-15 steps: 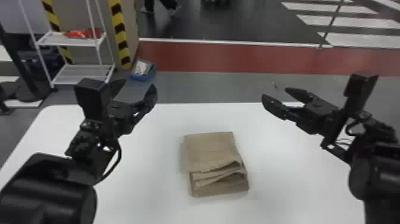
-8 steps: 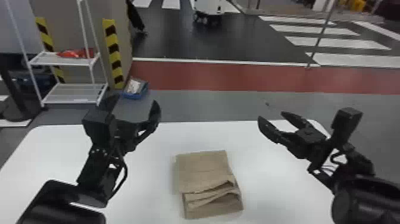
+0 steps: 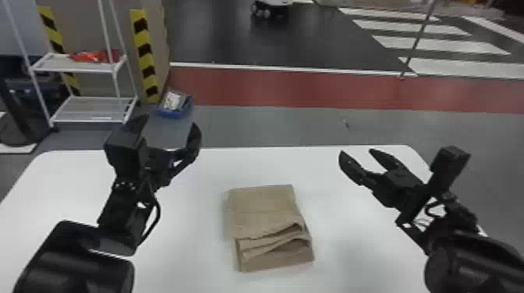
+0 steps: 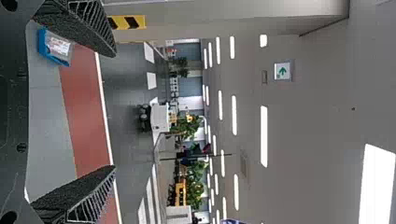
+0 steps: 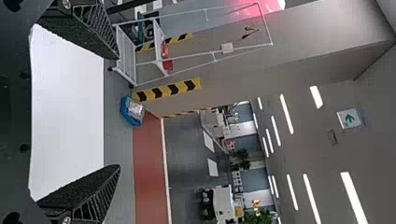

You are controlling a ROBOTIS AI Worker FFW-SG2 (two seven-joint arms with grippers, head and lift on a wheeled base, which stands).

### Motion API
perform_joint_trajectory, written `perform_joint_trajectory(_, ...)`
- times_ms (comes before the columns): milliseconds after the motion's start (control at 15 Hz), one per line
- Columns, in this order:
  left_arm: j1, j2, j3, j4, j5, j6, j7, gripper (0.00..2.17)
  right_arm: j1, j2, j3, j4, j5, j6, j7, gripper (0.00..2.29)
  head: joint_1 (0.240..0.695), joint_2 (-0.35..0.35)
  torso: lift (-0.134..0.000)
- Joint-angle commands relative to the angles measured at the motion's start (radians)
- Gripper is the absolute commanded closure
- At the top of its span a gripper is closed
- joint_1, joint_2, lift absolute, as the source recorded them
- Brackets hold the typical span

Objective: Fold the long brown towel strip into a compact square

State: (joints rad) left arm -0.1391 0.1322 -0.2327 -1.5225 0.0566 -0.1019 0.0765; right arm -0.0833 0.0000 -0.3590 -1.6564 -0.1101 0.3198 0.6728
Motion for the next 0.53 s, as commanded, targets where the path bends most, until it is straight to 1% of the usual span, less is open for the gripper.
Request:
perform_joint_trajectory(0, -0.027, 0.001, 0.018, 0.044, -0.001, 0.0, -0.003, 0.03, 0.016, 0.001, 0.011, -0.002, -0.011, -0.001, 0.001, 0.05, 0.611, -0.119, -0.124)
perform_joint_trajectory(133, -0.042, 0.01, 0.041, 0.074, 0.005, 0.0, -0.012, 0.03, 0.039, 0.001, 0.031, -0.006, -0.03, -0.004, -0.021, 0.06, 0.614, -0.108, -0.124)
perform_joint_trajectory(200, -0.04, 0.012, 0.058, 0.074, -0.003, 0.003, -0.02, 0.03, 0.046, 0.001, 0.043, -0.008, -0.036, -0.008, -0.025, 0.06, 0.616, -0.101, -0.124)
perform_joint_trajectory(400, -0.027, 0.017, 0.096, 0.073, -0.003, 0.006, -0.029, 0.03, 0.053, 0.001, 0.083, -0.019, -0.037, -0.001, -0.03, 0.07, 0.627, -0.065, -0.124)
perform_joint_trajectory(467, -0.024, 0.017, 0.108, 0.073, -0.003, 0.006, -0.029, 0.03, 0.053, 0.001, 0.101, -0.019, -0.037, -0.001, -0.042, 0.07, 0.629, -0.054, -0.124)
